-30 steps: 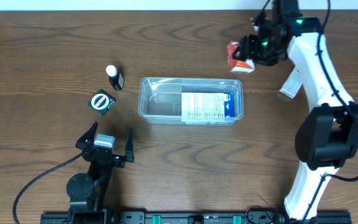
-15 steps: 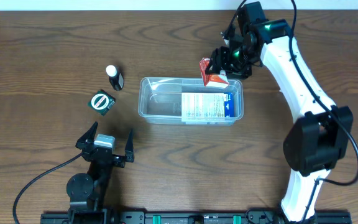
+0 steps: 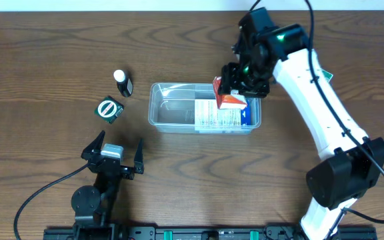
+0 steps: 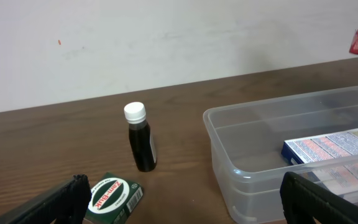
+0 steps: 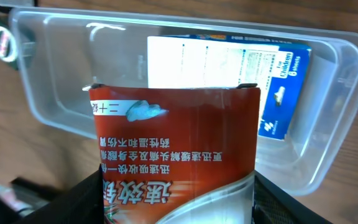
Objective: Pack container
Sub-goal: 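Carry the red-white packet left over the container and lower it, then release the red-white packet in the container and withdraw right gripper, then lower the right gripper onto the white-green Panadol box and grasp it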
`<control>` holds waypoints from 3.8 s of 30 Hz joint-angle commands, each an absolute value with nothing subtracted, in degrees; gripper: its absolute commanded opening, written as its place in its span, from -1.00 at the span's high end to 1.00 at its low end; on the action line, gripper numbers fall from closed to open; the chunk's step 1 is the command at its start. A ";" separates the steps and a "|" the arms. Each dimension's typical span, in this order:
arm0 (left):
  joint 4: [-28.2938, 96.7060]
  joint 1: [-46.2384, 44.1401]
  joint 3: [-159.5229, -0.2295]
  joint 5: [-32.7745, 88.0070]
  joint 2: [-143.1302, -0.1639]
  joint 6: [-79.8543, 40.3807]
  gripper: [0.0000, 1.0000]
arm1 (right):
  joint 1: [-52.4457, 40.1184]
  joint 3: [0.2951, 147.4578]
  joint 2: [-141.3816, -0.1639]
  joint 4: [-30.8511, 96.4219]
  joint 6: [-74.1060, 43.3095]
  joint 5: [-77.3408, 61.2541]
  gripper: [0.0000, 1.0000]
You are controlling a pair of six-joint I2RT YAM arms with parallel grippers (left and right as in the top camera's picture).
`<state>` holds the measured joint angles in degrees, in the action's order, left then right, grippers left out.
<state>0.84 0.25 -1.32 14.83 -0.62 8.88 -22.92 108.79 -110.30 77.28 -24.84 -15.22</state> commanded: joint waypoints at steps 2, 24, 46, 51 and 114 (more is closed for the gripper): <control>2.68 0.08 -0.23 15.44 -0.23 9.19 -0.96 | -23.83 108.12 -110.76 78.13 -28.82 -5.28 -0.31; 2.68 0.08 -0.23 15.44 -0.23 9.21 -0.96 | -23.81 95.48 -110.76 67.22 -29.10 2.09 -0.33; 2.68 0.08 -0.23 15.44 -0.23 9.19 -0.96 | -23.64 95.94 -110.63 64.99 -27.81 1.43 -0.50; 2.68 0.08 -0.23 15.44 -0.23 9.19 -0.96 | -23.14 102.48 -109.95 65.28 -26.65 1.13 -0.50; 2.68 0.08 -0.23 15.44 -0.23 9.19 -0.96 | 7.22 100.33 -127.48 55.86 -32.08 8.99 -0.74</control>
